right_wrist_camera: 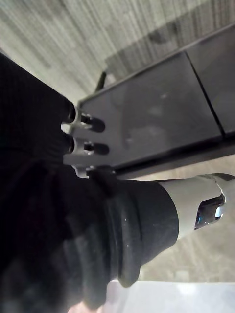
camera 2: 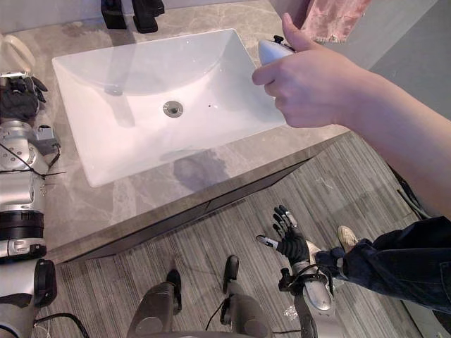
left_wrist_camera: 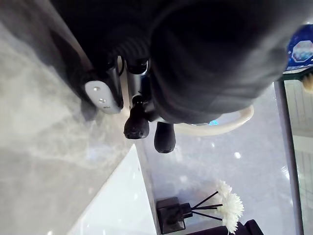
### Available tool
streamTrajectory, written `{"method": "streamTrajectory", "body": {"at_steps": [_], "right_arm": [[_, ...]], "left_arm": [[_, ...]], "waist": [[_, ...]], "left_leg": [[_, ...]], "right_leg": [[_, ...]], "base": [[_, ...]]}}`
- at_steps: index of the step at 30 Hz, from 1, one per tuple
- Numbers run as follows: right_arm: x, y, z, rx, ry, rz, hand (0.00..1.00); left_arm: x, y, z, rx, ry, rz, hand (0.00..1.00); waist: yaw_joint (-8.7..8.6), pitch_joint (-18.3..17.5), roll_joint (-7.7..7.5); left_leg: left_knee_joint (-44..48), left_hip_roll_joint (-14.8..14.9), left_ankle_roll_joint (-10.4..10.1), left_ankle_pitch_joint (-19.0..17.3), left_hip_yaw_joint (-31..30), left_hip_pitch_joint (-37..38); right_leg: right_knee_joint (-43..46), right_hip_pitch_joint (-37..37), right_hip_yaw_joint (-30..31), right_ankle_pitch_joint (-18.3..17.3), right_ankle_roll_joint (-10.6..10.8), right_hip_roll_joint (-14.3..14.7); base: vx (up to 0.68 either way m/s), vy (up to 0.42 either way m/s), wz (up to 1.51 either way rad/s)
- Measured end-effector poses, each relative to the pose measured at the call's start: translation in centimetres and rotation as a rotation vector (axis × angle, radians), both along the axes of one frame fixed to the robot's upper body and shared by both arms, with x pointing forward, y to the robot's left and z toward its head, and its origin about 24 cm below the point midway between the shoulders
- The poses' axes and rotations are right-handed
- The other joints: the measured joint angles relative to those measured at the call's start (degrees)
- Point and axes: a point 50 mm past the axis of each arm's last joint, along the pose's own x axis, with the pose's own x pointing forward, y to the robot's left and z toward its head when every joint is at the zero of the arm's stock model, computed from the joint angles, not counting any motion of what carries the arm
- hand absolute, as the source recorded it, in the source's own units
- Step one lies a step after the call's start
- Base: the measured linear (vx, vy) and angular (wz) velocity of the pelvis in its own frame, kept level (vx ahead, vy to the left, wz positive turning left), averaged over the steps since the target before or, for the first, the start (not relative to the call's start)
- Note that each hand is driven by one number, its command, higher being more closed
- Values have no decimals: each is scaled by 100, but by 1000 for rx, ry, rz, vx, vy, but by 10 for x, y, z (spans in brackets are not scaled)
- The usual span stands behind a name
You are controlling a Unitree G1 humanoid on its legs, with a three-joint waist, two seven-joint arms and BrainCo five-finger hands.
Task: Organize washtable
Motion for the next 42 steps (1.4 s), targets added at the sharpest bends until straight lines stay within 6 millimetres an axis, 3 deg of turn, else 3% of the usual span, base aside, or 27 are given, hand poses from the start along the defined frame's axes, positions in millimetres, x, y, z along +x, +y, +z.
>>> {"method": "streamTrajectory", "body": {"at_steps": [8,11,14,16,18,21,27,31,38,40,41,42], "right_arm": [[0,0,0,0,-1,1,0],[1,3,0,5,-3,9,0],[1,1,-5,6,18,-1,0],[-3,-8,-17,5,70,-40,0],[-7,-21,-25,5,105,-105,0],[-17,-46,-34,12,147,-254,0],[-40,-72,-52,34,216,-434,0],[-64,-70,-68,61,307,-488,0],[-88,-53,-84,90,406,-482,0],[-100,-49,-99,99,486,-494,0],[-105,-46,-106,105,526,-494,0],[-112,-43,-114,115,574,-497,0]], "left_arm": [[-1,2,3,18,0,5,100],[-8,-8,-6,25,-9,-30,100],[-33,-38,-46,-37,0,-157,100],[-66,-62,-88,-196,-9,-237,100],[-87,-73,-113,-288,20,-276,100],[-109,-72,-139,-374,65,-269,100],[-148,-72,-173,-484,146,-216,100],[-172,-78,-201,-607,203,-187,100],[-176,-83,-226,-671,263,-190,100],[-173,-83,-232,-666,269,-188,100],[-173,-81,-235,-659,278,-179,0],[-171,-80,-240,-650,289,-168,0]], "waist": [[1,19,-30],[9,3,4],[17,-111,252],[64,-248,502],[144,-346,624],[154,-512,704],[151,-755,798],[171,-927,922],[158,-1083,1001],[165,-1182,1001],[167,-1241,1022],[167,-1287,1066]], "left_leg": [[43,51,-23,-33,44,0],[12,29,-17,-29,34,8],[-120,-62,15,-9,21,111],[-323,-139,37,8,-16,342],[-509,-162,56,44,-41,541],[-742,-267,59,143,-216,781],[-1154,-377,71,344,-480,1224],[-1324,-483,105,427,-601,1558],[-1500,-465,41,479,-703,1838],[-1609,-454,17,561,-709,1898],[-1626,-449,-2,575,-717,1907],[-1672,-448,-2,623,-731,1940]], "right_leg": [[-1,-7,45,1,-15,44],[0,-2,32,1,-13,26],[2,47,16,5,-3,-27],[2,202,-13,4,-1,-54],[2,333,-40,-7,6,-60],[3,555,-254,-150,65,-142],[3,952,-541,-294,100,-245],[176,1224,-685,-566,244,-381],[566,1392,-917,-889,298,-478],[557,1411,-939,-878,309,-468],[555,1416,-950,-869,325,-466],[547,1438,-963,-865,330,-466]], "base": [[-15,-8,-3],[-3,0,1],[28,22,5],[73,39,11],[72,51,10],[83,24,32],[22,-8,29],[-29,-21,21],[-71,-24,12],[-25,-34,4],[1,-24,5],[3,-18,5]]}}
